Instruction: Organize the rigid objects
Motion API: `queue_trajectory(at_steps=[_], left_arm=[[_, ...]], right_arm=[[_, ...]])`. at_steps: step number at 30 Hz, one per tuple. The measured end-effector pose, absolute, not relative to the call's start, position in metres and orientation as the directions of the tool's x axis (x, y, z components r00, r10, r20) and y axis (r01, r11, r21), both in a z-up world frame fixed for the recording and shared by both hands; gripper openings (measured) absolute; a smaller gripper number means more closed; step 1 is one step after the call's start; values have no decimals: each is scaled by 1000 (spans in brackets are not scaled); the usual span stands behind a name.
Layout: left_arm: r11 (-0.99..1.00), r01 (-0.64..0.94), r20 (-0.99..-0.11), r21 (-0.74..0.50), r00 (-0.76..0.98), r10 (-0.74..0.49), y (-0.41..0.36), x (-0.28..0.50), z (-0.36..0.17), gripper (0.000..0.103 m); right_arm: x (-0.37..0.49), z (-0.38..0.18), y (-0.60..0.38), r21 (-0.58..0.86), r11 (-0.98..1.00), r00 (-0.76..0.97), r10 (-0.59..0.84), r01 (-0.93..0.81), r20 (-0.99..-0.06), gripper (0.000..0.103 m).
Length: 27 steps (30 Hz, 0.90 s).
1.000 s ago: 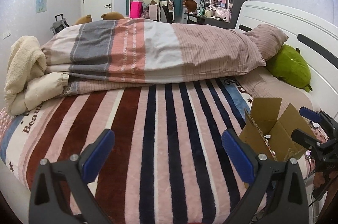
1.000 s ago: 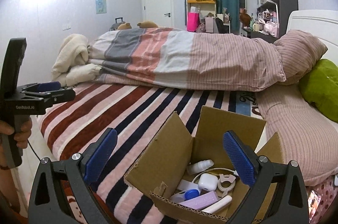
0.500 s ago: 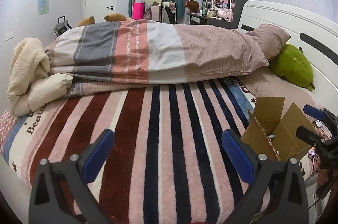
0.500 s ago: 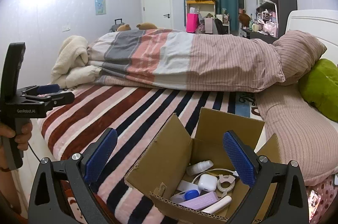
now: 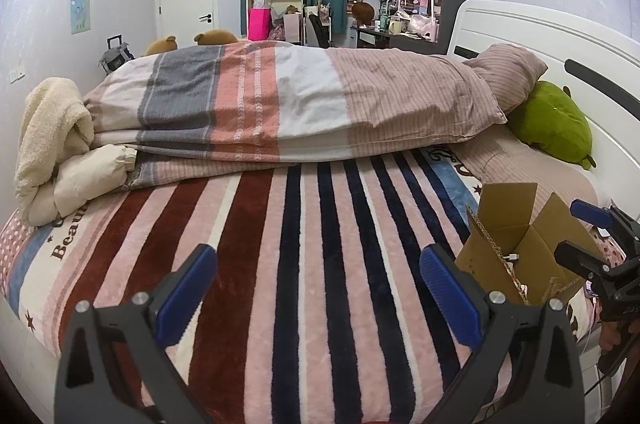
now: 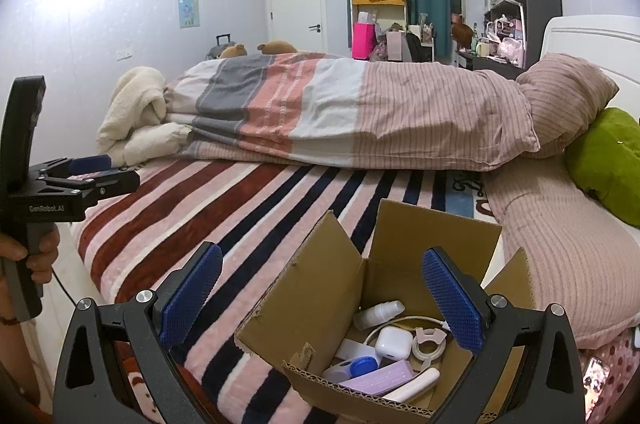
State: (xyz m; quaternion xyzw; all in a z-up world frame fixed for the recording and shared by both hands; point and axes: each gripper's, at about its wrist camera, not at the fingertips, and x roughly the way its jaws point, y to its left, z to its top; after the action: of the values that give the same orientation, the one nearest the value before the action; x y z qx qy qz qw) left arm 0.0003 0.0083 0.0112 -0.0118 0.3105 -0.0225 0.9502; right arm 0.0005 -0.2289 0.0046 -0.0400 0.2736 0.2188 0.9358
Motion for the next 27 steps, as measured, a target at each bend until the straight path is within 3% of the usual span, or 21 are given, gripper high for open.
queue_trajectory(at_steps=[27], left_arm=[[999,30,-592,-16,805,-34,5,0,14,101]], right_arm=[[1,-6,-227,50,908,753,375,-416,-541,101]])
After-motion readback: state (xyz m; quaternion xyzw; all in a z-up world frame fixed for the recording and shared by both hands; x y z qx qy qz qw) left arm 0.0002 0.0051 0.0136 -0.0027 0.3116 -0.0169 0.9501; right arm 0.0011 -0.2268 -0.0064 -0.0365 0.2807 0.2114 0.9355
